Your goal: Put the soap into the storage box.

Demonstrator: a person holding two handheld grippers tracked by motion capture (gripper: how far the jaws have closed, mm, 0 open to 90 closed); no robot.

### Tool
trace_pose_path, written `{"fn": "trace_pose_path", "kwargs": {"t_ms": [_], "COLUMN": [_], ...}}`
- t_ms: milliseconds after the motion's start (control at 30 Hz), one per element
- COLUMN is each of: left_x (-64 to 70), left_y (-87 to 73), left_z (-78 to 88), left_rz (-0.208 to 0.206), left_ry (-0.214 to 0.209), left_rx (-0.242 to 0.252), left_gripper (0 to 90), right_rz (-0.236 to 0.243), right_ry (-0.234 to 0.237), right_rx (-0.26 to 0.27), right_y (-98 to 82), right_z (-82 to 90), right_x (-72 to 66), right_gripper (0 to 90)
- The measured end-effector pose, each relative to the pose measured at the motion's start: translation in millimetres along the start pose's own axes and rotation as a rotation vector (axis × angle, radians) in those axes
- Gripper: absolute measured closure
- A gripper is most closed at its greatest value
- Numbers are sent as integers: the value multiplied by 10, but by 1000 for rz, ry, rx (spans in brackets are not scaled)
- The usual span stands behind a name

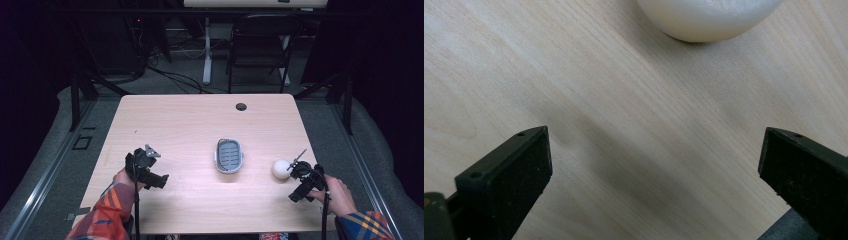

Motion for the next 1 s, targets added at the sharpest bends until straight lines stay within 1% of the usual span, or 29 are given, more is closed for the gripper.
{"fn": "trace_pose_path", "kwargs": {"t_ms": [67, 133, 167, 267, 333, 433, 467, 500, 533, 600, 667, 767, 800, 833, 867, 900, 933, 967, 1000], "left_x": [-2, -2, -2, 0, 1, -1, -2, 1, 6, 5, 9, 8, 6, 0, 0, 0, 1, 1, -1], "left_y": [1, 4, 4, 4, 4, -1, 1, 2, 2, 4, 3, 0, -1, -5, -4, -4, -5, -5, -5], "left_z": [0, 1, 1, -7, -4, -2, 1, 4, 6, 7, 2, 1, -1, -6, -9, -9, -10, -10, -10], "left_rz": [1, -2, -2, 0, 1, -1, -1, -3, -10, -10, -7, -8, -6, -7, -7, -7, -7, -7, -6], "left_ry": [1, -1, -1, -2, -1, 3, 3, 3, -1, -1, -4, -5, -3, -2, -1, -1, 0, 0, 0], "left_rx": [0, -5, -5, -6, -3, -1, 1, 0, -5, -4, -6, -7, -8, -12, -12, -12, -14, -14, -16], "left_gripper": [3, 2, 2, 3, 3, 3, 3, 3, 3, 3, 3, 3, 4, 8, 8, 8, 9, 9, 9], "right_rz": [-9, 10, 10, -5, -1, 10, 7, -7, -2, -1, 11, 11, 15, 12, 1, 1, 36, 36, 25], "right_ry": [5, -1, -1, -6, 5, 1, -2, -2, -10, -10, -8, -10, -9, -24, -24, -24, -44, -44, -45], "right_rx": [9, -11, -11, 7, 1, -1, 4, 17, 6, 6, 4, 10, 4, 10, 39, 39, 2, 2, 26], "right_y": [4, -1, -1, -1, 2, 6, 7, 11, 4, 6, 13, 30, 35, 59, 84, 84, 106, 106, 144], "right_z": [-13, -2, -2, -17, -14, -7, 0, 0, 15, 15, 17, 9, 13, 10, -7, -7, 41, 41, 33], "right_x": [-23, -15, -15, -24, -24, -13, -7, -11, 3, 4, 6, 4, 7, 20, 20, 20, 66, 66, 68], "right_gripper": [5, 5, 5, 5, 5, 5, 5, 5, 4, 4, 4, 3, 3, 0, 0, 0, 0, 0, 0]}}
Point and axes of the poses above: each handheld gripper's, and its own axes: z roughly backward along the jaws, y roughly out of its top, x roughly to its right, the point moved 7 cm from there along -z, roughly forward along the jaws, and after that the axes turned 1 degree about x, right-handed, at the moved point
